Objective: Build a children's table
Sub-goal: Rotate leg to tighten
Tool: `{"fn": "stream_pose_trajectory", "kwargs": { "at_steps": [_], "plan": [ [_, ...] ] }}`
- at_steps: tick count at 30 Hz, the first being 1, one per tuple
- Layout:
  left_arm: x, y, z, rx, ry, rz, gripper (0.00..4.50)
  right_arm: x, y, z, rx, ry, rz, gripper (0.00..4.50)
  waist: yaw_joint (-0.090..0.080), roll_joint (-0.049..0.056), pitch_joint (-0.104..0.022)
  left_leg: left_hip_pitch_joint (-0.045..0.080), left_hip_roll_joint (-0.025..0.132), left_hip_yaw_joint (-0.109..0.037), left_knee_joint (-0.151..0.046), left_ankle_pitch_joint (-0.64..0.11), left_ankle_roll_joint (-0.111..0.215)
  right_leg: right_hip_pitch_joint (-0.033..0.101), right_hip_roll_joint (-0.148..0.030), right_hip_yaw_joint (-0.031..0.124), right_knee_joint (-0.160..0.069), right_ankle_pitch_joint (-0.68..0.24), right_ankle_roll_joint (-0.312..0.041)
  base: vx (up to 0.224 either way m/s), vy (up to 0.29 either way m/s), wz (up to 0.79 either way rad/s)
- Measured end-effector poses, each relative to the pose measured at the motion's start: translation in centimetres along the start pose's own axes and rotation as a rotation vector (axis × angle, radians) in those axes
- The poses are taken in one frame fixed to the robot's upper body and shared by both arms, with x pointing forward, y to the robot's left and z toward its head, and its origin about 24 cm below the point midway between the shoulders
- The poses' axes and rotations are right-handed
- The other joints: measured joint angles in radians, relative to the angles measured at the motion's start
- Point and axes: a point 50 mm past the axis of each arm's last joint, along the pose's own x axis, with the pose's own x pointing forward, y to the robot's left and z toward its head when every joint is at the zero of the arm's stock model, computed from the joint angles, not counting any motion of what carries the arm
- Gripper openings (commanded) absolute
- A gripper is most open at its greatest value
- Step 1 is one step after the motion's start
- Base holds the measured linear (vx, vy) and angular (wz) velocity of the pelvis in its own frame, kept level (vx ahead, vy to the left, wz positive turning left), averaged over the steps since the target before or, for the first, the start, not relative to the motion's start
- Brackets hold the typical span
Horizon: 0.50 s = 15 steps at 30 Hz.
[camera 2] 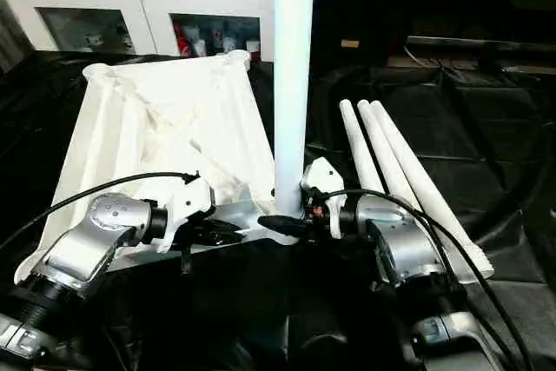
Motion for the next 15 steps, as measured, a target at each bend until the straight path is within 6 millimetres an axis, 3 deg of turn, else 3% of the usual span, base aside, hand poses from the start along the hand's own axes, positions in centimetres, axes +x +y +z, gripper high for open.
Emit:
{"fn": "stream_pose_trajectory", "kwargs": {
  "at_steps": [3, 10, 15],
  "plan": [
    [0.2, 0.2, 0.0, -0.006, 0.001, 0.029, 0.00, 0.5, -0.1, -0.2, 0.020, -0.021, -0.050, 2.70, -0.002, 0.000, 0.000, 0.002, 0.000, 0.000, 0.001, -0.001, -0.001, 0.002, 0.000, 0.000, 0.001, 0.001, 0.000, 0.000, 0.000, 0.00],
    [2.0, 1.7, 0.5, -0.075, 0.008, 0.199, 0.00, 3.1, -1.8, -0.6, 0.155, -0.102, -0.394, 2.69, -0.024, -0.001, 0.000, 0.015, -0.001, 0.000, -0.002, -0.001, -0.003, 0.011, 0.000, 0.001, -0.001, 0.001, 0.005, 0.000, 0.000, 0.00],
    [3.4, 2.6, 1.1, -0.113, 0.014, 0.304, 0.00, 4.9, -2.9, 0.0, 0.224, -0.114, -0.610, 2.69, -0.029, 0.000, 0.000, 0.017, -0.001, 0.000, -0.003, 0.000, -0.003, 0.011, 0.000, 0.001, -0.002, 0.001, 0.005, 0.000, 0.000, 0.00]
  ]
}}
